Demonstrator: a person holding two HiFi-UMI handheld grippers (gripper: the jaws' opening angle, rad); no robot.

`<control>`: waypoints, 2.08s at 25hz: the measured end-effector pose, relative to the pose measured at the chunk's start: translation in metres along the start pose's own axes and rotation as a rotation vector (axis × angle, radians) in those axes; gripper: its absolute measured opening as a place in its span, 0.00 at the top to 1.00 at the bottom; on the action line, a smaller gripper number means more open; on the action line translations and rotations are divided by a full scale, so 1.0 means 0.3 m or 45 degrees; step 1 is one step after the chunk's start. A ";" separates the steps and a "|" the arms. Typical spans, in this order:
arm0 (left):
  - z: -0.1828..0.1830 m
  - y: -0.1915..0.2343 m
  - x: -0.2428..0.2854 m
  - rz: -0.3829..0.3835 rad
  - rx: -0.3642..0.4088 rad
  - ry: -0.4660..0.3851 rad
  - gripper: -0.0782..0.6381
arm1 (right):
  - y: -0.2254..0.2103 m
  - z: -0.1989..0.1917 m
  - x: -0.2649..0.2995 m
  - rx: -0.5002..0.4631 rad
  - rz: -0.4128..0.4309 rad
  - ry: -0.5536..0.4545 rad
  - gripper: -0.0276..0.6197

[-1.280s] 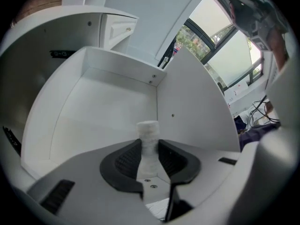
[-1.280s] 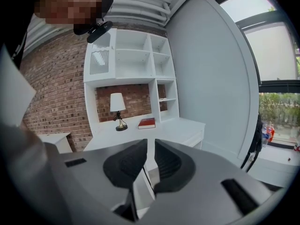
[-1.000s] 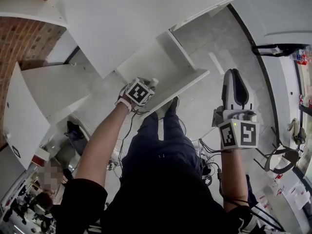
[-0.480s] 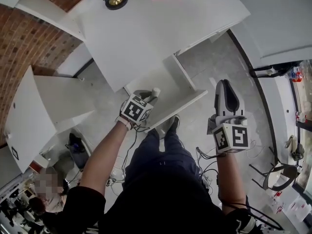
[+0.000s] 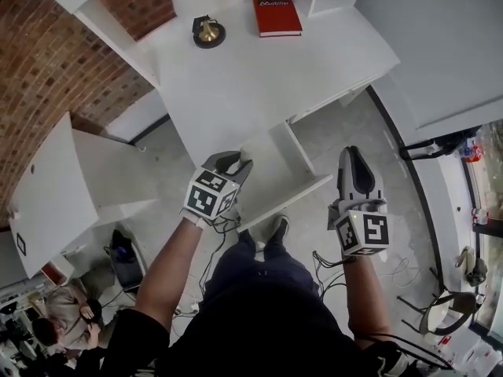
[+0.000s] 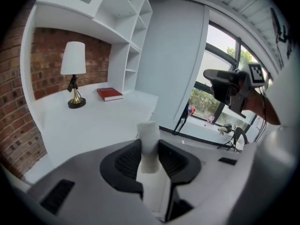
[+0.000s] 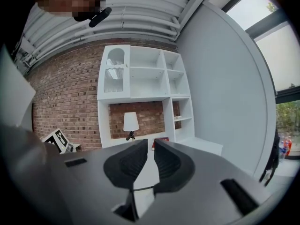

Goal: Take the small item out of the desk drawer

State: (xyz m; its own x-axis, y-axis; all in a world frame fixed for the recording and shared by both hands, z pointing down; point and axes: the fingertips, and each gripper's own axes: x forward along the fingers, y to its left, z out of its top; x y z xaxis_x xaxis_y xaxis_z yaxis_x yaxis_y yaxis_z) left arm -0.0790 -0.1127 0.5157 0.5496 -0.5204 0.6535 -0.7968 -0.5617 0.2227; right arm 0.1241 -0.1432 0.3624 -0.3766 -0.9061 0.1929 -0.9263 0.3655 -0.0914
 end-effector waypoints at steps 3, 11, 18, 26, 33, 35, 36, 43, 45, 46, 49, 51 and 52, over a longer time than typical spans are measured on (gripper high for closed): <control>0.108 0.013 -0.083 0.046 0.001 -0.136 0.74 | 0.019 0.043 0.000 -0.015 0.021 -0.027 0.89; 0.327 0.033 -0.283 0.168 0.053 -0.372 0.74 | 0.061 0.166 -0.003 -0.054 0.066 -0.101 0.89; 0.445 0.079 -0.477 0.328 0.054 -0.552 0.73 | 0.073 0.236 -0.007 -0.077 0.097 -0.163 0.90; 0.515 0.035 -0.598 0.431 0.050 -0.699 0.73 | 0.067 0.295 -0.025 -0.110 0.115 -0.179 0.90; 0.521 0.061 -0.617 0.527 0.040 -0.751 0.73 | 0.010 0.309 0.002 -0.151 0.130 -0.169 0.90; 0.515 0.070 -0.602 0.552 0.034 -0.758 0.73 | -0.009 0.304 0.012 -0.168 0.126 -0.160 0.91; 0.507 0.074 -0.591 0.564 0.032 -0.755 0.73 | -0.015 0.300 0.015 -0.170 0.127 -0.158 0.92; 0.421 0.138 -0.499 0.608 0.030 -0.637 0.73 | -0.021 0.246 0.040 -0.129 0.161 -0.125 0.93; 0.392 0.181 -0.470 0.608 0.014 -0.603 0.73 | -0.018 0.230 0.054 -0.125 0.158 -0.107 0.93; 0.378 0.207 -0.454 0.606 0.006 -0.585 0.73 | -0.017 0.223 0.064 -0.124 0.152 -0.098 0.93; 0.339 0.304 -0.392 0.591 -0.010 -0.520 0.73 | -0.014 0.206 0.105 -0.127 0.124 -0.073 0.93; 0.315 0.373 -0.345 0.573 -0.010 -0.470 0.73 | -0.012 0.190 0.135 -0.132 0.100 -0.052 0.93; 0.303 0.407 -0.320 0.562 -0.011 -0.444 0.73 | -0.012 0.181 0.149 -0.134 0.086 -0.040 0.93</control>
State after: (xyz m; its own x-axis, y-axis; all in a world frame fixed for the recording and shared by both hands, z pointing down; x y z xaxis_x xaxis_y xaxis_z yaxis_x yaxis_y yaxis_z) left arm -0.2062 -0.1897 0.4143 0.2127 -0.8877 0.4084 -0.9712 -0.2379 -0.0113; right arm 0.1111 -0.1967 0.3184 -0.4391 -0.8842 0.1591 -0.8956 0.4448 0.0003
